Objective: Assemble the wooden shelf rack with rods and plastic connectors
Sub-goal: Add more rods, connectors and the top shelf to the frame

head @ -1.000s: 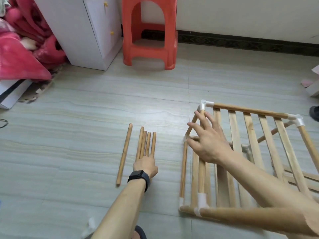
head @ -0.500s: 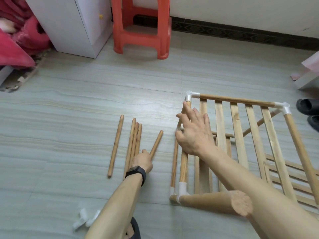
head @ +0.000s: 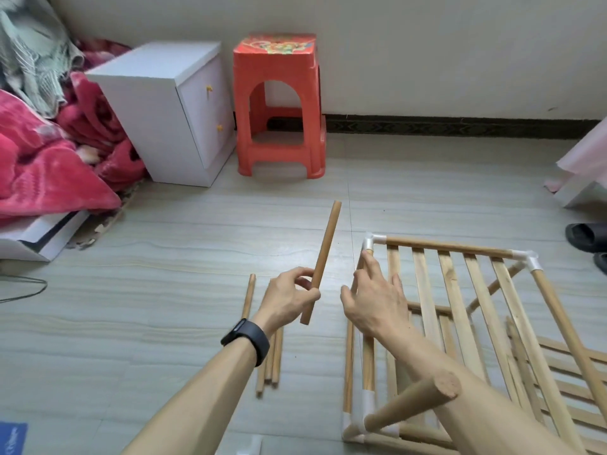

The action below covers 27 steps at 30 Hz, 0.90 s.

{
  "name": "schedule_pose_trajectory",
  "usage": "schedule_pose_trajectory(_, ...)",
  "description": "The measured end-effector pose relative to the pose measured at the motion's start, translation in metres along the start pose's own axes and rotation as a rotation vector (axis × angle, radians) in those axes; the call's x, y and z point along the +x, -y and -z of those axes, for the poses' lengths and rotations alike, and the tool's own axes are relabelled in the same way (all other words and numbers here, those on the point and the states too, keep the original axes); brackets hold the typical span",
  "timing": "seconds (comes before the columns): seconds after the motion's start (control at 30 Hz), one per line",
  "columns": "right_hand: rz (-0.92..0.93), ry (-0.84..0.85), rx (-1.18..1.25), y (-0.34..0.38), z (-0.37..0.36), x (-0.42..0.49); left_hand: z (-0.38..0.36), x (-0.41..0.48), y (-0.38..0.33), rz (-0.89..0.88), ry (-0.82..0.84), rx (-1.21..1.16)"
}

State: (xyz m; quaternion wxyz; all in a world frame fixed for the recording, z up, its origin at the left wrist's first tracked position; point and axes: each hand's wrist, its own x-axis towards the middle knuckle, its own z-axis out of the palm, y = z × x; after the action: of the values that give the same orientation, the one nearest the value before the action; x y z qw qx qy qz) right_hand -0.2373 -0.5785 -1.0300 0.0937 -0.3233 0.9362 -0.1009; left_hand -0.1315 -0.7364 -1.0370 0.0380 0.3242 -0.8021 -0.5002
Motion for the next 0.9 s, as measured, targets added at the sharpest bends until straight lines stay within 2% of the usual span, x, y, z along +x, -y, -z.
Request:
schedule_pose_trajectory(0.13,-0.011,-0.16,-0.002,-0.008,0.013,0.005,0.013,-0.006,-0.044,-0.077,0.024,-0.01)
schedule_pose_trajectory(0.27,0.024,-0.29,0.146,-0.012,0.036,0.012,0.014,-0.008,-0.079,-0.136,0.017,0.11)
schedule_pose_trajectory(0.33,0.068,-0.388,0.117,-0.018,0.044,0.013,0.013,-0.004,-0.096,-0.157,0.041,0.164)
schedule_pose_trajectory(0.53,0.136,-0.702,-0.055,-0.055,0.061,0.021,0.007,0.009,-0.136,-0.181,0.301,0.261)
schedule_pose_trajectory(0.6,0.143,-0.754,-0.118,-0.069,0.066,0.025,-0.002,0.015,-0.14,-0.162,0.381,0.136)
schedule_pose_trajectory(0.63,0.115,-0.741,-0.121,-0.076,0.069,0.028,-0.01,0.018,-0.14,-0.141,0.356,0.022)
schedule_pose_trajectory(0.7,0.006,-0.614,-0.062,-0.09,0.076,0.034,-0.03,0.031,-0.132,-0.059,0.172,-0.142)
schedule_pose_trajectory(0.77,-0.072,-0.48,0.102,-0.102,0.085,0.043,-0.053,0.042,-0.12,0.04,0.059,-0.028)
schedule_pose_trajectory(0.83,-0.08,-0.388,0.345,-0.107,0.095,0.051,-0.08,0.045,-0.108,0.111,0.125,0.109)
schedule_pose_trajectory(0.9,-0.047,-0.305,0.568,-0.102,0.105,0.056,-0.102,0.045,-0.106,0.098,0.128,0.102)
